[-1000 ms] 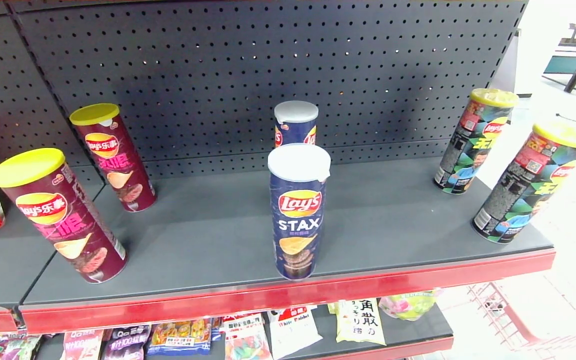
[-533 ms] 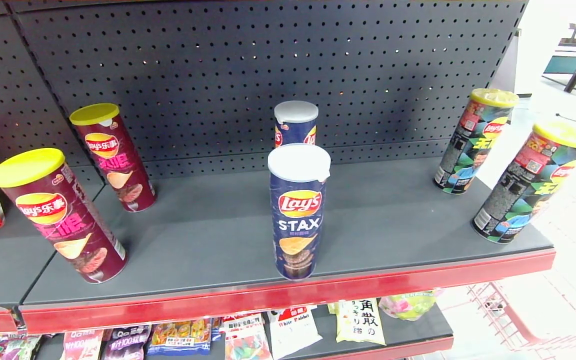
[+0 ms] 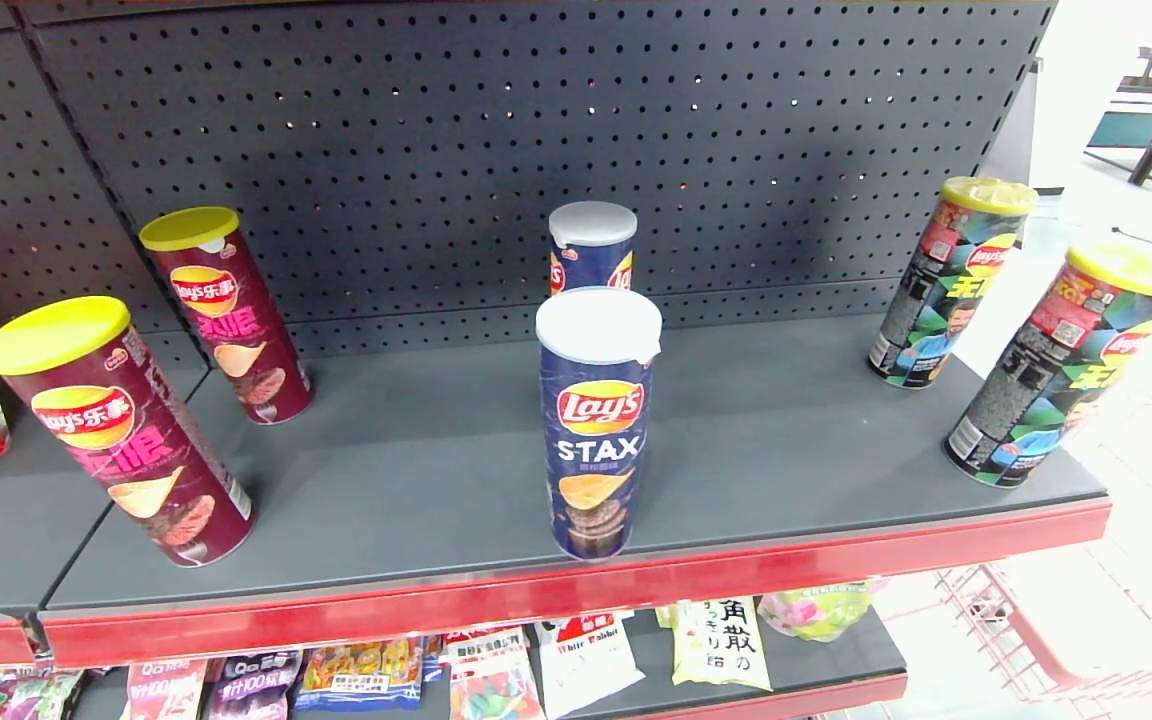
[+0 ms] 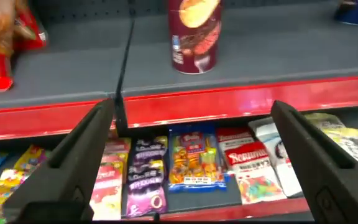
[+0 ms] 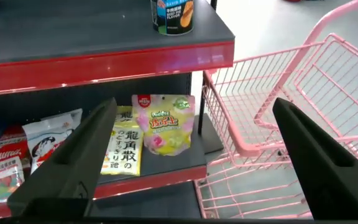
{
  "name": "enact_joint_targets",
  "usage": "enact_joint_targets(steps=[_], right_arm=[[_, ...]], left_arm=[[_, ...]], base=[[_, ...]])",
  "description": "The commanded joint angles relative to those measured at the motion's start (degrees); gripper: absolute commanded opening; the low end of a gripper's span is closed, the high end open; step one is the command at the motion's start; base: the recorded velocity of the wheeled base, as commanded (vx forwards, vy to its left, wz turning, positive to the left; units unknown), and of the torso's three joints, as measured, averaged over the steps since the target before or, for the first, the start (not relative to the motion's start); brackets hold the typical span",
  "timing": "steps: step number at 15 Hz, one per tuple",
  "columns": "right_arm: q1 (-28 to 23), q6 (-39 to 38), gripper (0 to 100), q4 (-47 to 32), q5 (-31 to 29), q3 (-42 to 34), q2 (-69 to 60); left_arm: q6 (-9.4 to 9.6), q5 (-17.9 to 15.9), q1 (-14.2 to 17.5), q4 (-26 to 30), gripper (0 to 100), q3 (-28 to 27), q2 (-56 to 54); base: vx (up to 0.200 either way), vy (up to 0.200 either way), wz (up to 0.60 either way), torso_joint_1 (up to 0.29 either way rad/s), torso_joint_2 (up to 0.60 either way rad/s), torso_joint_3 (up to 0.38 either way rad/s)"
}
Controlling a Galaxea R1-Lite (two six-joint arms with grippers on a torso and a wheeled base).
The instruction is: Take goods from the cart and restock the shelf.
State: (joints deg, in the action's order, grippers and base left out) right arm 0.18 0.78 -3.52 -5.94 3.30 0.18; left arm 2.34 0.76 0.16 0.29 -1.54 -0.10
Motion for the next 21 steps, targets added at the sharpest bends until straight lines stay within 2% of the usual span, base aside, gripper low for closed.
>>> enact_joint_targets(steps=[1, 2, 3, 4, 5, 7, 8, 11, 12, 15, 16, 17, 18, 19, 20, 21], right_arm=[[0.0, 0.0, 100, 0.0, 0.4, -0.2, -0.2], [0.1, 0.3, 100, 0.1, 1.9, -0.2, -0.2], [0.0, -0.2, 100, 0.1, 3.8, -0.3, -0.2], [0.0, -3.0, 100, 0.0, 2.6, -0.3, -0.2], [0.0, -3.0, 100, 0.2, 0.3, -0.3, -0.2], [0.0, -2.7, 100, 0.4, -5.4, -0.4, -0.2], [0.0, -3.0, 100, 0.4, -6.0, -0.4, -0.2], [0.0, 3.6, 100, 1.2, 2.0, -0.7, -0.2], [0.0, 3.7, 100, 1.5, 2.9, -0.8, -0.2], [0.0, 3.4, 100, 1.7, 3.1, -0.9, -0.1], [0.0, -0.3, 100, 2.4, 1.3, -1.4, -0.2], [0.0, -1.4, 100, 4.1, 1.1, -1.4, -0.2], [0.0, 1.7, 100, 8.9, 3.5, -2.0, -0.2], [0.0, 3.5, 100, 8.6, 5.8, -3.3, -0.2], [0.0, 3.3, 100, 7.5, 5.3, -3.3, -0.2], [0.0, -0.8, 100, 4.3, 5.0, -3.3, -0.2]], left_arm=[[0.12, -2.3, 0.0, -0.1, 100, 0.3, 0.1], [1.09, -7.2, 0.0, -0.3, 100, 1.4, 0.1], [1.0, -6.7, 0.0, -0.1, 100, 1.4, 0.1], [-2.25, -5.8, 0.0, -0.1, 100, 1.4, 0.1], [-3.48, -3.9, 0.0, -0.2, 100, 1.4, 0.1], [-2.6, -1.0, 0.0, -0.3, 100, 1.5, 0.1], [-2.43, -0.8, 0.0, -0.2, 100, 1.5, 0.1], [-2.25, -0.9, 0.0, -0.2, 100, 1.5, 0.1], [-2.16, -1.1, 0.0, -0.2, 100, 1.5, 0.1], [-1.64, -1.2, 0.0, -0.3, 100, 1.5, 0.1], [-1.64, -1.3, 0.0, -0.3, 100, 1.5, 0.1], [-1.55, -1.3, 0.0, -0.3, 100, 1.5, 0.1], [-1.37, -1.3, 0.0, -0.3, 100, 1.5, 0.1], [-1.46, -1.2, 0.0, -0.3, 100, 1.5, 0.1], [-1.55, -1.2, 0.0, -0.3, 100, 1.5, 0.1], [-1.73, -1.2, 0.0, -0.3, 100, 1.5, 0.1]], base=[[0.0, 0.0, 0.0, 0.0, 0.0, 0.0], [0.0, 0.0, 0.0, 0.0, 0.0, 0.0], [0.0, 0.0, 0.0, 0.0, 0.0, 0.0], [0.0, 0.0, 0.0, 0.0, 0.0, 0.0], [0.0, 0.0, 0.0, 0.0, 0.0, 0.0], [0.0, 0.0, 0.0, 0.0, 0.0, 0.0], [0.0, 0.0, 0.0, 0.0, 0.0, 0.0], [0.0, 0.0, 0.0, 0.0, 0.0, 0.0], [0.0, 0.0, 0.0, 0.0, 0.0, 0.0], [0.0, 0.0, 0.0, 0.0, 0.0, 0.0], [0.0, 0.0, 0.0, 0.0, 0.0, 0.0], [0.0, 0.0, 0.0, 0.0, 0.0, 0.0], [0.0, 0.0, 0.0, 0.0, 0.0, 0.0], [0.0, 0.0, 0.0, 0.0, 0.0, 0.0], [0.0, 0.0, 0.0, 0.0, 0.0, 0.0], [0.0, 0.0, 0.0, 0.0, 0.0, 0.0]])
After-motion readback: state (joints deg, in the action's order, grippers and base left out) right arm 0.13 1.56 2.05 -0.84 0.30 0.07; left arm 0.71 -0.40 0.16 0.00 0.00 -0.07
